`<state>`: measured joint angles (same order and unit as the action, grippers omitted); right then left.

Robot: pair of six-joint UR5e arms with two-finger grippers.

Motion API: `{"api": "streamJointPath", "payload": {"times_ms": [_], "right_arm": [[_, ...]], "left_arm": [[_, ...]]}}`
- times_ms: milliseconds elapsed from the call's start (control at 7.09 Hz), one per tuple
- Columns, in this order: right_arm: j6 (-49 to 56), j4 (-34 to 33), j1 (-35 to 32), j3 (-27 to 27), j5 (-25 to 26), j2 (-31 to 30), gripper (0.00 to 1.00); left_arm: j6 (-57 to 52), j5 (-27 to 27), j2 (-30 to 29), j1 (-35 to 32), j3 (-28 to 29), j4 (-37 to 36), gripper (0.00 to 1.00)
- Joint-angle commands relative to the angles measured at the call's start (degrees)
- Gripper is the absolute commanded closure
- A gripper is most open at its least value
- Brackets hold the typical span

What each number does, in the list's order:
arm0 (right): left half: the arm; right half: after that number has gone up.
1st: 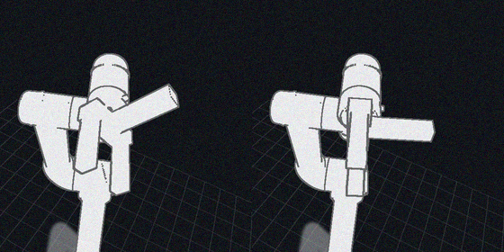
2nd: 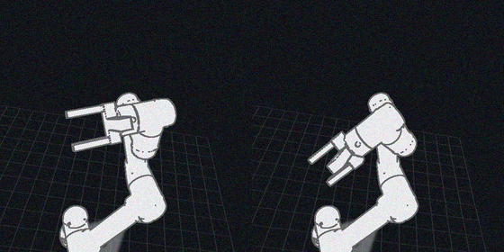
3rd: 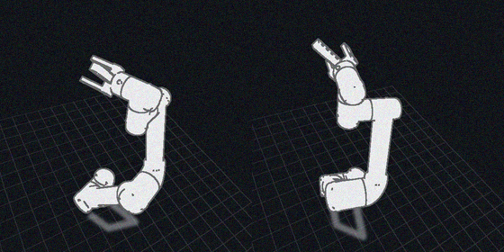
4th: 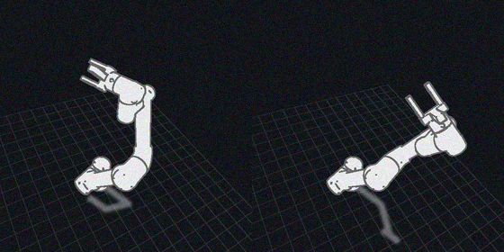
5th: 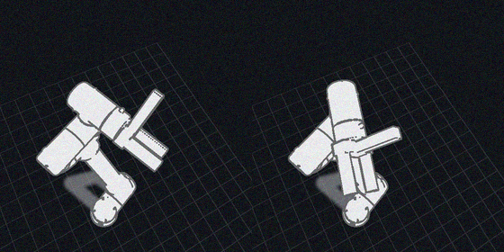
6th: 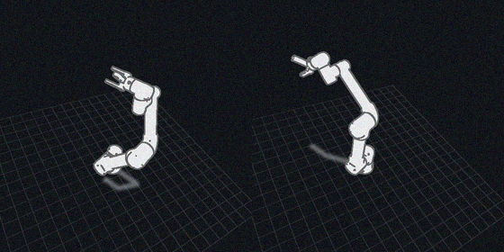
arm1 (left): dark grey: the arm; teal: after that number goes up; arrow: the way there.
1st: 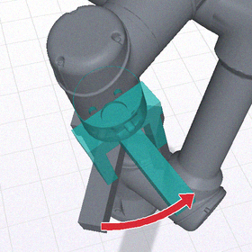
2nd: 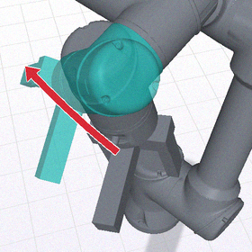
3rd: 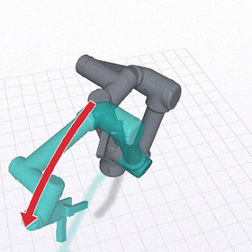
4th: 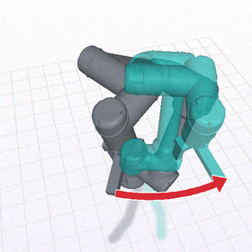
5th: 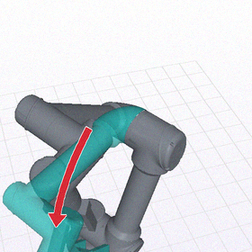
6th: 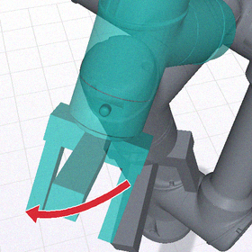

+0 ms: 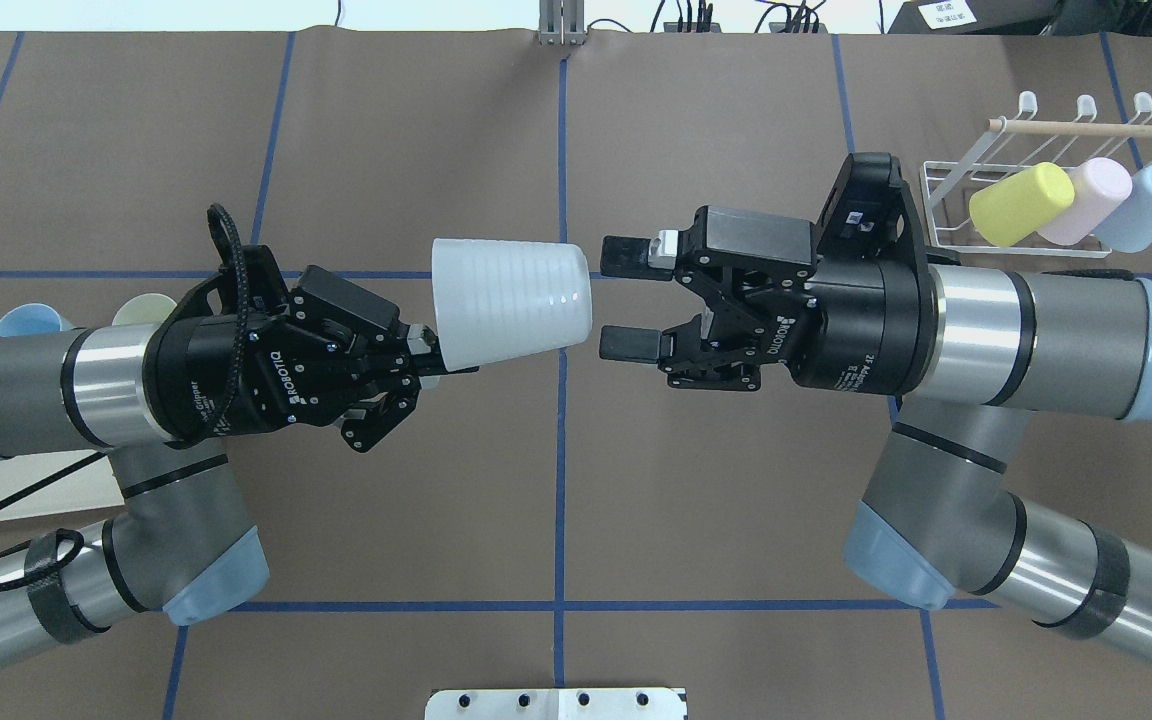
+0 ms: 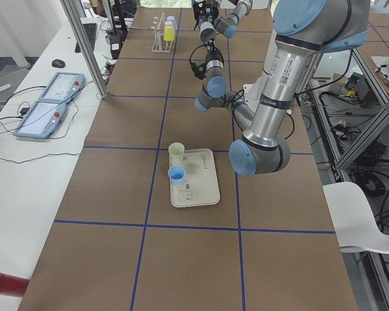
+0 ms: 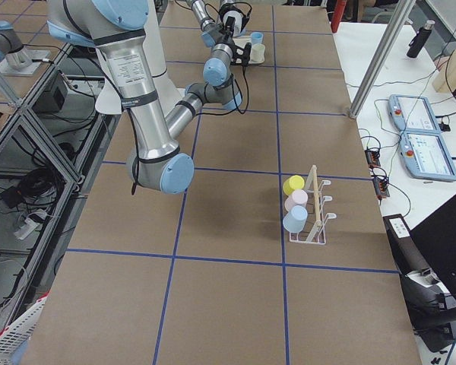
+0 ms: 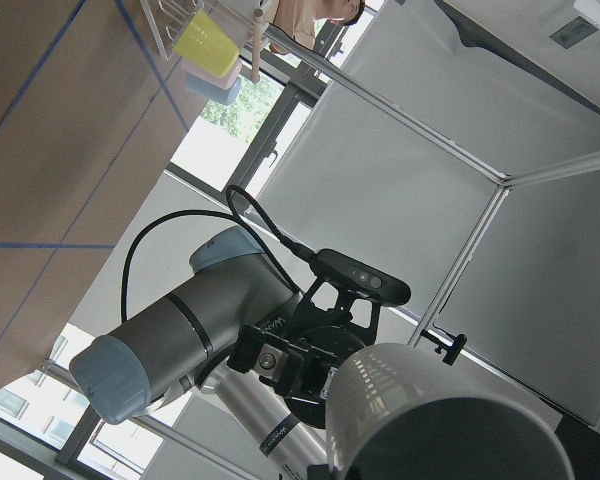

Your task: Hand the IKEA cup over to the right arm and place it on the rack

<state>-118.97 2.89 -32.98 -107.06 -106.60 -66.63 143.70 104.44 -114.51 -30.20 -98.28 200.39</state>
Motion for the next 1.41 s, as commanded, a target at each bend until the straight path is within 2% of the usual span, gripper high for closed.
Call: {"api": "streamJointPath", "payload": {"times_ms": [0,564,847,1129,1270], "right_arm": [[0.0,-0.1,0.4,0.0,0.1,0.0,0.00],[0.0,-0.1,2.0,0.0,1.7,0.4,0.01],[0.0,0.0,2.2,-0.1,1.8,0.4,0.02],[-0.1,0.0,2.2,-0.1,1.8,0.4,0.17],[-0.1,0.1,2.2,-0.1,2.7,0.4,0.17]], "left_arm": [[0.0,-0.1,-0.9,0.5,-0.1,-0.1,1.00],[-0.1,-0.1,-0.9,0.9,0.2,-0.1,1.00],[0.0,-1.8,-0.9,1.4,0.1,-0.1,1.00],[0.0,-1.8,-0.9,1.4,0.2,-0.1,1.00],[0.0,-1.8,-0.9,1.4,0.2,-0.1,1.00]]}}
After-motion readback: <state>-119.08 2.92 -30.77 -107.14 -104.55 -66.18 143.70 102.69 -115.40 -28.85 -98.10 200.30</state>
